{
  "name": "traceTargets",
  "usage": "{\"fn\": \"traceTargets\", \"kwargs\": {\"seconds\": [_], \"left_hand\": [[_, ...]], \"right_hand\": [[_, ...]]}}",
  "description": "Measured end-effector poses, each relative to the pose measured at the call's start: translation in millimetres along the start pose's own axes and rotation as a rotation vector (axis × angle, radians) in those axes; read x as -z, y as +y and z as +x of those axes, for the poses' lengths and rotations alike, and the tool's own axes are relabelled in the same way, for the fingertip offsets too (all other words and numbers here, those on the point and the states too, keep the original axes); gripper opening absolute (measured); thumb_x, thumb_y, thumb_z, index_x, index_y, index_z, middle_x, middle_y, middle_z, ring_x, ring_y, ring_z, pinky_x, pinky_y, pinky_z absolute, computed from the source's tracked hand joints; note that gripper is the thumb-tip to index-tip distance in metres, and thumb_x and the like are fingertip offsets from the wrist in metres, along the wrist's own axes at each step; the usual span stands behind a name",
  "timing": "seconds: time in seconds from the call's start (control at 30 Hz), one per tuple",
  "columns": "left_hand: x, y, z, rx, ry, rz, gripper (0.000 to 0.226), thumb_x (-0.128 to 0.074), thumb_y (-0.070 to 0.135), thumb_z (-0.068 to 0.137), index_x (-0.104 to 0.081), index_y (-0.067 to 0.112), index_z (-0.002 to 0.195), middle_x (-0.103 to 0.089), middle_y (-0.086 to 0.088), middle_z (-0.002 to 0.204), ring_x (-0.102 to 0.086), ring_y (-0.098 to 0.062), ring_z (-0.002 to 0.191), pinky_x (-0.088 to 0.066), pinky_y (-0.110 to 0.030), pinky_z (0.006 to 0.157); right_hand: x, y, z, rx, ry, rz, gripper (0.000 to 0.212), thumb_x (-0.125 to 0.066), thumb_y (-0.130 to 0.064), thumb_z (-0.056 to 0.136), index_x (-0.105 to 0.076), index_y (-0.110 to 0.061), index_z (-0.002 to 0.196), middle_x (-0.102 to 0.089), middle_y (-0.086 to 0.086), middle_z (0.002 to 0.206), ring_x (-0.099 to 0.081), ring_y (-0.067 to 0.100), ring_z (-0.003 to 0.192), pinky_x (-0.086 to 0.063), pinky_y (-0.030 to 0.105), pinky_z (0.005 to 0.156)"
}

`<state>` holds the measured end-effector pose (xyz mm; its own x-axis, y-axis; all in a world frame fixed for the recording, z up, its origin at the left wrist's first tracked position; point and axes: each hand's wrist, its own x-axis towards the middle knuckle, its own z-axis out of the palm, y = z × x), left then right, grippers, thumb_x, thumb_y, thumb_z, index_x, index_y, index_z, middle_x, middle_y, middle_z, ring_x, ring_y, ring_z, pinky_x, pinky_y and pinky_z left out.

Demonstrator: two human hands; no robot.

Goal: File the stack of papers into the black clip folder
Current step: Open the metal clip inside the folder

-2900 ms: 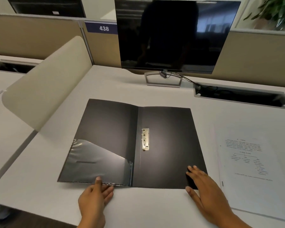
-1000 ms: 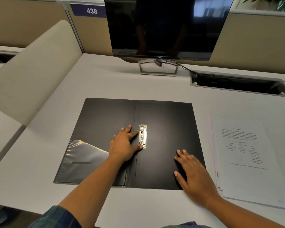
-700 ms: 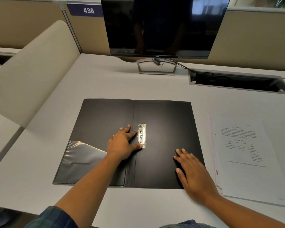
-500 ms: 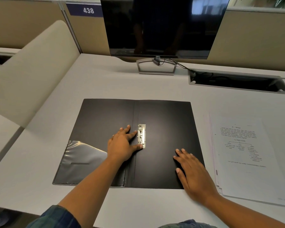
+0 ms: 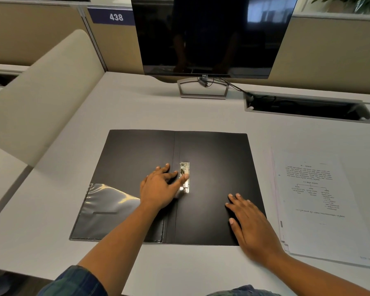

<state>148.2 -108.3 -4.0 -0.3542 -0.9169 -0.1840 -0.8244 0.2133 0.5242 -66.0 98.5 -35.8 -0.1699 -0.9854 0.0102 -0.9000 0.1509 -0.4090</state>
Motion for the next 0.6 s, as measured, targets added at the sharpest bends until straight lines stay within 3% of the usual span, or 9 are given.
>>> {"fn": "traceTargets", "kwargs": {"seconds": [0.17, 0.23, 0.33, 0.4, 0.5, 0.6], "left_hand": [[4.3, 13.2, 1.3, 0.005, 0.063, 0.053, 0.085, -0.010, 0.079, 0.085, -0.077, 0.029, 0.100, -0.056, 0.006, 0.143, -0.047, -0.021, 0.131, -0.031, -0.048, 0.104], [9.2, 20.1, 4.5, 0.010, 0.102, 0.119, 0.085, -0.009, 0.077, 0.087, -0.077, 0.027, 0.080, -0.065, 0.004, 0.126, -0.055, -0.022, 0.117, -0.034, -0.047, 0.098], [17.6, 34.0, 18.2, 0.028, 0.148, 0.197, 0.080, -0.011, 0.075, 0.089, -0.058, 0.022, 0.053, -0.068, -0.003, 0.090, -0.060, -0.026, 0.094, -0.036, -0.044, 0.089], [19.5, 37.8, 29.5, 0.038, 0.159, 0.259, 0.076, -0.018, 0.069, 0.094, -0.064, 0.019, 0.059, -0.068, -0.006, 0.086, -0.061, -0.028, 0.092, -0.037, -0.044, 0.089], [16.0, 34.9, 41.8, 0.042, 0.138, 0.293, 0.056, -0.036, 0.058, 0.097, -0.076, 0.020, 0.088, -0.068, -0.008, 0.104, -0.057, -0.030, 0.106, -0.039, -0.043, 0.091], [7.6, 27.8, 42.4, 0.019, 0.155, 0.223, 0.034, -0.049, 0.046, 0.096, -0.075, 0.025, 0.102, -0.063, -0.004, 0.116, -0.050, -0.029, 0.113, -0.038, -0.042, 0.092]], "right_hand": [[-0.1, 0.6, -0.4, 0.004, 0.019, 0.001, 0.048, -0.032, -0.044, 0.100, -0.041, -0.030, 0.145, -0.028, -0.017, 0.154, -0.019, 0.003, 0.145, -0.015, 0.027, 0.116], [0.3, -0.1, -0.1, 0.013, 0.018, -0.003, 0.048, -0.032, -0.043, 0.100, -0.042, -0.029, 0.144, -0.029, -0.017, 0.154, -0.020, 0.004, 0.145, -0.018, 0.029, 0.117], [0.3, 0.2, 0.0, 0.013, 0.018, -0.005, 0.049, -0.029, -0.046, 0.100, -0.042, -0.029, 0.145, -0.029, -0.016, 0.155, -0.019, 0.004, 0.146, -0.017, 0.029, 0.118], [0.6, 0.5, 0.2, 0.011, 0.013, -0.005, 0.051, -0.027, -0.048, 0.100, -0.041, -0.029, 0.145, -0.028, -0.017, 0.155, -0.018, 0.004, 0.146, -0.016, 0.029, 0.118], [0.1, 1.1, 0.8, 0.024, 0.011, -0.015, 0.051, -0.027, -0.047, 0.100, -0.042, -0.028, 0.144, -0.030, -0.015, 0.155, -0.018, 0.004, 0.146, -0.019, 0.031, 0.119], [0.2, 2.0, 1.5, 0.034, 0.010, -0.029, 0.050, -0.028, -0.045, 0.100, -0.042, -0.027, 0.145, -0.030, -0.014, 0.155, -0.017, 0.003, 0.146, -0.015, 0.028, 0.119]]}}
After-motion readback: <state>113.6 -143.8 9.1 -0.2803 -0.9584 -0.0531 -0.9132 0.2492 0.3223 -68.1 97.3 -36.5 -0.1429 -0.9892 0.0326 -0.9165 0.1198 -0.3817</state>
